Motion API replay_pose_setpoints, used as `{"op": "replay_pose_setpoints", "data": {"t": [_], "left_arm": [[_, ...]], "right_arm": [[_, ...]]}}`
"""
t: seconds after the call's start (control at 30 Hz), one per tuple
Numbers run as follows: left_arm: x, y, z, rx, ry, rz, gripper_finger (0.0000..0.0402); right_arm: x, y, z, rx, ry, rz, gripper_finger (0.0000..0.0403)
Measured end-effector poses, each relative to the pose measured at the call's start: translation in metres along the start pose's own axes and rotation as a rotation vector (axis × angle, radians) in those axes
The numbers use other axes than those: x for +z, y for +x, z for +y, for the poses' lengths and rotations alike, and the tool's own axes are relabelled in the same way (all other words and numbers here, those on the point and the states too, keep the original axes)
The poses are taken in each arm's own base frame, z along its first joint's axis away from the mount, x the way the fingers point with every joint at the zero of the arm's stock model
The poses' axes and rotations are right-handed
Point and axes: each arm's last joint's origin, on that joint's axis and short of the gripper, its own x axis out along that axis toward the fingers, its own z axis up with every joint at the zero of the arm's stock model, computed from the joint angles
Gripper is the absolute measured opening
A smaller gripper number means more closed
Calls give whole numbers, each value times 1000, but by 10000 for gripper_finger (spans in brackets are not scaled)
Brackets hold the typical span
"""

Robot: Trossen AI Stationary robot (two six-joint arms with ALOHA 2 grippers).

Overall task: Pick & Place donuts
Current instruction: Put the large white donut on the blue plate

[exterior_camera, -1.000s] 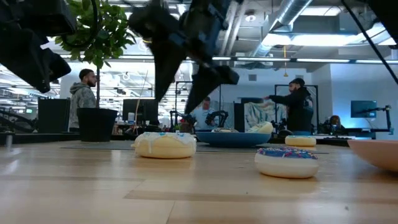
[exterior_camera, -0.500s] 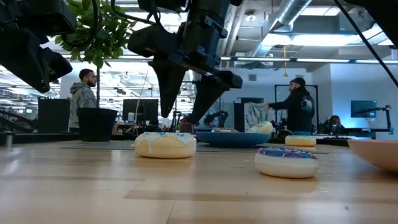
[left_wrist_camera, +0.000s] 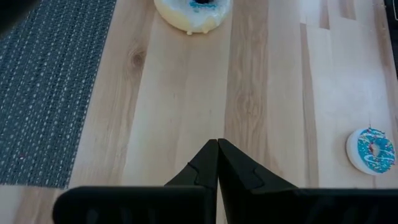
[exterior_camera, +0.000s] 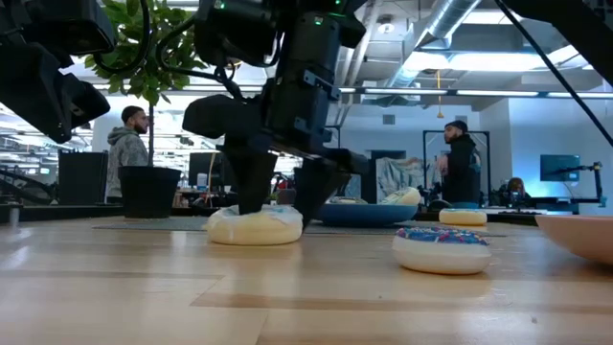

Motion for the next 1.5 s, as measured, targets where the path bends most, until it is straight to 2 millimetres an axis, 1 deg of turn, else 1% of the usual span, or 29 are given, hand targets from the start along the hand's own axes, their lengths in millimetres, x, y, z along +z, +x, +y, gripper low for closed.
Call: {"op": "replay_pose_setpoints", "data": {"t": [0.13, 0.23, 0.5, 0.6, 0.73, 0.8, 0.87, 1.0, 1.13, 1.2, 1.3, 1.4, 1.5], "left_arm": [[0, 0, 0, 0, 1, 1, 0], [0, 0, 0, 0, 7, 0, 0], [0, 0, 0, 0, 19, 0, 0], [0, 0, 0, 0, 19, 0, 0], [0, 0, 0, -1, 19, 0, 0], [0, 0, 0, -1, 19, 0, 0], [0, 0, 0, -1, 18, -1, 0], [1, 0, 0, 0, 16, -11, 0], [3, 0, -1, 4, 11, -39, 0], [4, 0, -2, -6, -3, -51, 0], [5, 0, -3, -9, -14, -62, 0], [5, 0, -2, -6, -25, -64, 0], [6, 0, -2, 20, -100, -93, 0]], "right_arm": [[0, -3, 0, 0, -1, -13, 255], [0, -4, 0, -5, -7, -23, 245], [1, -4, 0, 9, -19, -16, 172], [2, -4, -1, 8, -19, -15, 150], [5, -16, -1, 34, -13, -29, 132], [6, -28, -3, 39, -16, -35, 128], [12, -43, -5, 68, -10, -68, 126], [26, -75, -19, 93, -49, -133, 128], [46, -108, -42, 89, -90, -222, 130], [55, -119, -56, 77, -140, -240, 130], [66, -127, -77, 30, -211, -225, 126], [77, -127, -102, -28, -243, -172, 121], [87, -126, -126, -76, -254, -123, 119]]}}
